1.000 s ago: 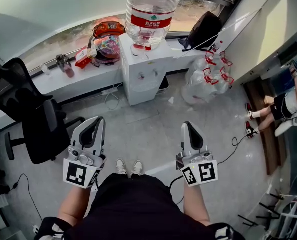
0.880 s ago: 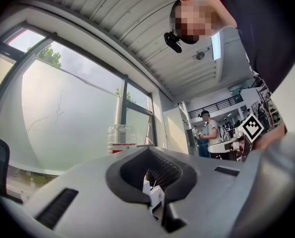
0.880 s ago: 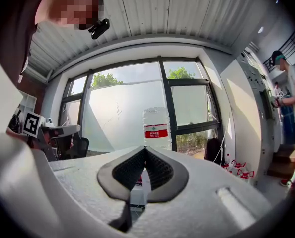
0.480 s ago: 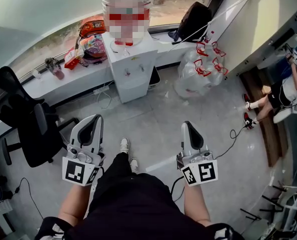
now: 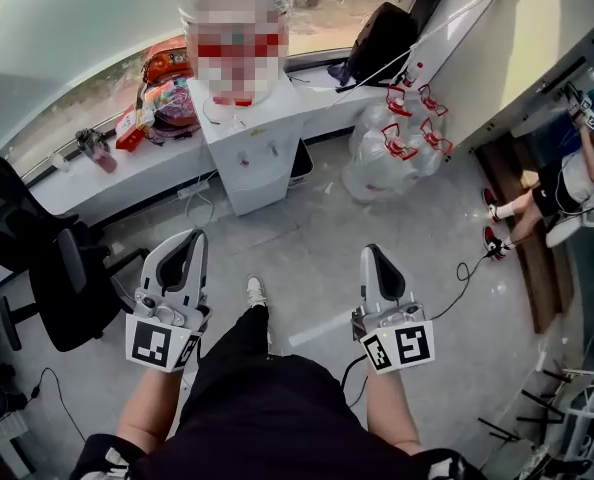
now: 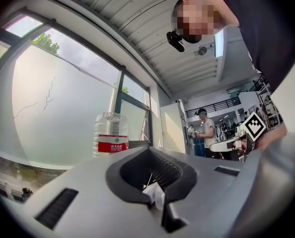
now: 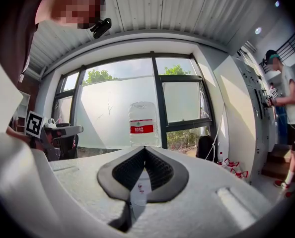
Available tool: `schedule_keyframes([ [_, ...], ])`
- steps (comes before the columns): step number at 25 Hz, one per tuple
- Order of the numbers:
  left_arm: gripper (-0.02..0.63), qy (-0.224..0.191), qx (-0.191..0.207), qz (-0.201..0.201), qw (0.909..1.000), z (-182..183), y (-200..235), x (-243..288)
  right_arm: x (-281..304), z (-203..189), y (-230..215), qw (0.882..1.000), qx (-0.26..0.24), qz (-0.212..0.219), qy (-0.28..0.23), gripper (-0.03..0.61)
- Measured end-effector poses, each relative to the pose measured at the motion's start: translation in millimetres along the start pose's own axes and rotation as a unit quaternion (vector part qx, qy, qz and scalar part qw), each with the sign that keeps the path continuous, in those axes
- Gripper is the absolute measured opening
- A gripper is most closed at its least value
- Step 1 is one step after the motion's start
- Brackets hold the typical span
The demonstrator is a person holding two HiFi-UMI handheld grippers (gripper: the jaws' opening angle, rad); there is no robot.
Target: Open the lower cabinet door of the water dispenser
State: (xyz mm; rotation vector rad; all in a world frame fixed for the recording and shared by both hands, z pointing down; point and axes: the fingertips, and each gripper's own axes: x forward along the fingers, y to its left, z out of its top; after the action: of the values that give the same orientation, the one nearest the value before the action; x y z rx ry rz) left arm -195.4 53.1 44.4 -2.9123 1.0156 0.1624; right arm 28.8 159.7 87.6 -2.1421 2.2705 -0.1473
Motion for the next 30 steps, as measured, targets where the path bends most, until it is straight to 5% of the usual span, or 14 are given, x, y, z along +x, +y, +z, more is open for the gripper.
schedule_keyframes([
  [12, 0.006, 0.011, -0.028, -0.017, 0.9994, -35, 54, 95, 103, 3, -23, 0.999, -0.014, 0.021, 0.022, 0.005],
  [23, 0.006, 0.024, -0.037, -0.048, 0.9978, -41, 41, 144, 120, -13, -58, 0.999, 0.010, 0.004, 0.049, 0.005],
  [30, 0.006, 0.009, -0.028, 0.010, 0.9995, -37, 40, 154, 154, -9, -76, 0.997, 0.001, 0.068, 0.044, 0.005],
])
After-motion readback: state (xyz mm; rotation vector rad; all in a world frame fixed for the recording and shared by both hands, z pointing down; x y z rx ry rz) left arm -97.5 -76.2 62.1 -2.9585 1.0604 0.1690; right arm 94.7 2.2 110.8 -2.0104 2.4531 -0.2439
